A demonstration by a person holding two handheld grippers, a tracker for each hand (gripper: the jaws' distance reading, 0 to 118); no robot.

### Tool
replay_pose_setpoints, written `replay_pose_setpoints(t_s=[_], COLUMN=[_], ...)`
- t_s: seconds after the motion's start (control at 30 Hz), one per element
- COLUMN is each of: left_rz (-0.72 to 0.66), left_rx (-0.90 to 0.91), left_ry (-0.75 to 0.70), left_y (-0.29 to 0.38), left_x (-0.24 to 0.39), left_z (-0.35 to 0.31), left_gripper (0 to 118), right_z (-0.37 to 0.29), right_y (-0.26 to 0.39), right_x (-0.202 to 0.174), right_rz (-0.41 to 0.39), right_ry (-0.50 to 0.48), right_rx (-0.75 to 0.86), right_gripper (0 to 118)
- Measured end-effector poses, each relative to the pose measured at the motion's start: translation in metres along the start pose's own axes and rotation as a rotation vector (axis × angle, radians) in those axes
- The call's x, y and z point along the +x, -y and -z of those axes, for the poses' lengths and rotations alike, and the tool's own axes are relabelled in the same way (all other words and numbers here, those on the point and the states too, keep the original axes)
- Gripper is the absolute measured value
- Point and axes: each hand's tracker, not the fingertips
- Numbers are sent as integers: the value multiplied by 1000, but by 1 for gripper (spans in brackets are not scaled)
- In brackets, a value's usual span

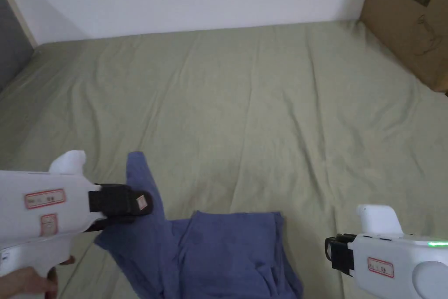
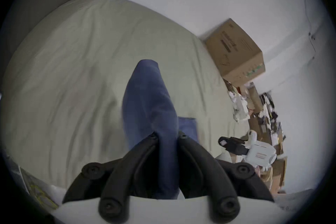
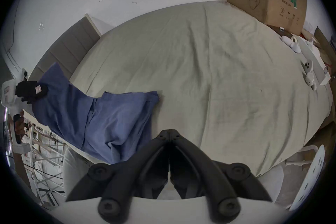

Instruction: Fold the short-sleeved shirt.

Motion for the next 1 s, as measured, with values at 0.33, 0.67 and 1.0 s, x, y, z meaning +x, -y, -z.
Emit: replay_pose_setpoints(t_s=[0.33, 0.67, 1.0], left_rz=[104, -4, -24], left_rx=[-327, -225, -186], left_ry=[132, 114, -91], left_y=[34, 28, 53], left_x=[59, 44, -7], left_z=[154, 122, 112], left_gripper=[33, 49, 0], right_z=[-10, -11, 3], right_y=[22, 25, 18], right_x=[54, 68, 49], right_rz=[160, 215, 168], right_ry=[39, 39, 3], right_rx=[6, 5, 4], right_gripper=[0, 0, 0])
